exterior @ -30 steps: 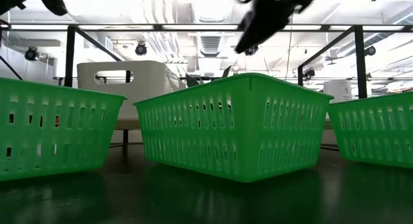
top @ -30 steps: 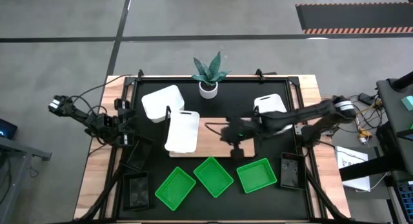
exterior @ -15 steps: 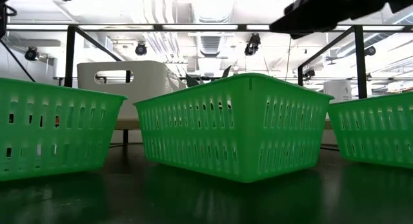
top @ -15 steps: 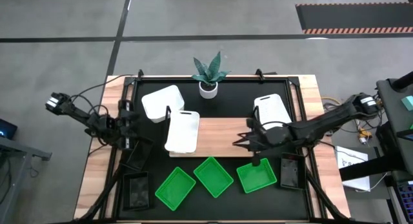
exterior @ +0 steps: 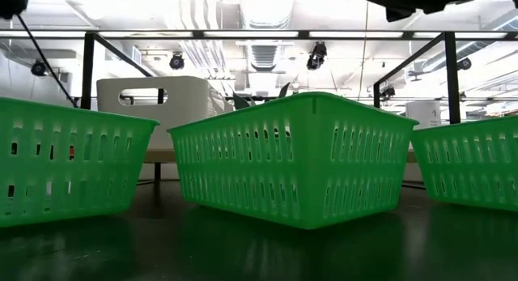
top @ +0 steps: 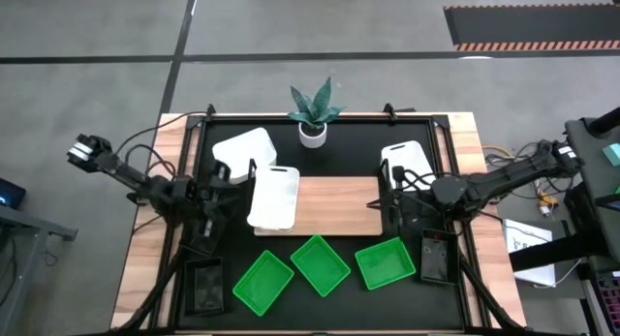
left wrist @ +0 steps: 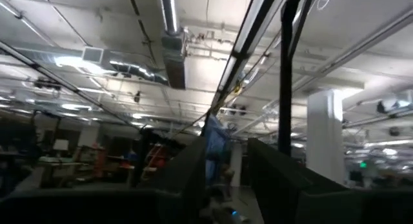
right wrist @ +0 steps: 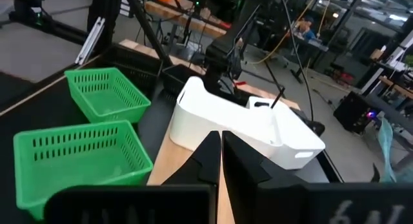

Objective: Stack baskets on shelf by color
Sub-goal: Put the bottom left black bin on the shelf

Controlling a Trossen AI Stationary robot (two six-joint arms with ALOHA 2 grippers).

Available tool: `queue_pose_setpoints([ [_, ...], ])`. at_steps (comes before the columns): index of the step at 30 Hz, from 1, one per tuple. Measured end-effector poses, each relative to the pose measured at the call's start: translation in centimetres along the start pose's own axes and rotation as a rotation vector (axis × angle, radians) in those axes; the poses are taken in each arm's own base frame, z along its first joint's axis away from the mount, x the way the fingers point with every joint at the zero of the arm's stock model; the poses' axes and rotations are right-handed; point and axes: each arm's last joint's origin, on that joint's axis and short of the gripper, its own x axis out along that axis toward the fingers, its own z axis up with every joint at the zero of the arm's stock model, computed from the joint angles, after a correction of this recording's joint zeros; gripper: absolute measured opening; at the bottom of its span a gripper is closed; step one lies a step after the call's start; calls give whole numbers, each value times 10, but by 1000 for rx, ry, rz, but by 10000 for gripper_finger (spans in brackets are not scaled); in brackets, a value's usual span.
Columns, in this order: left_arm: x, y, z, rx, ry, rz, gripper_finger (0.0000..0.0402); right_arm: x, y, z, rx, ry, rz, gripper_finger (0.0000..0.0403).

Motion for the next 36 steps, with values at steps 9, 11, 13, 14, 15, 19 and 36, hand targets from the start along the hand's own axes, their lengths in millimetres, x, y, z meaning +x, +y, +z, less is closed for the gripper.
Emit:
queue_pose_setpoints([
  [9,42,-35,19,-56,164,76,99,-8,-1,-4,-25,22,7,9],
  [11,50,-43,23,-86,236,167,99,-8,0,-5,-28,34,11,9],
  [13,56,-52,26,-96,333,219,99,-8,0,-7,-32,50,16,9],
  [14,59,-57,28,-108,377,237,99,-7,0,-7,-33,54,17,9],
  [15,61,-61,32,-122,418,255,99,-7,0,-7,-34,58,18,8],
  [19,67,-78,44,-245,569,304,99,-8,0,-7,-19,56,17,9],
  [36,68,-153,-14,-646,1431,471,91,-7,0,-7,-4,61,19,9],
])
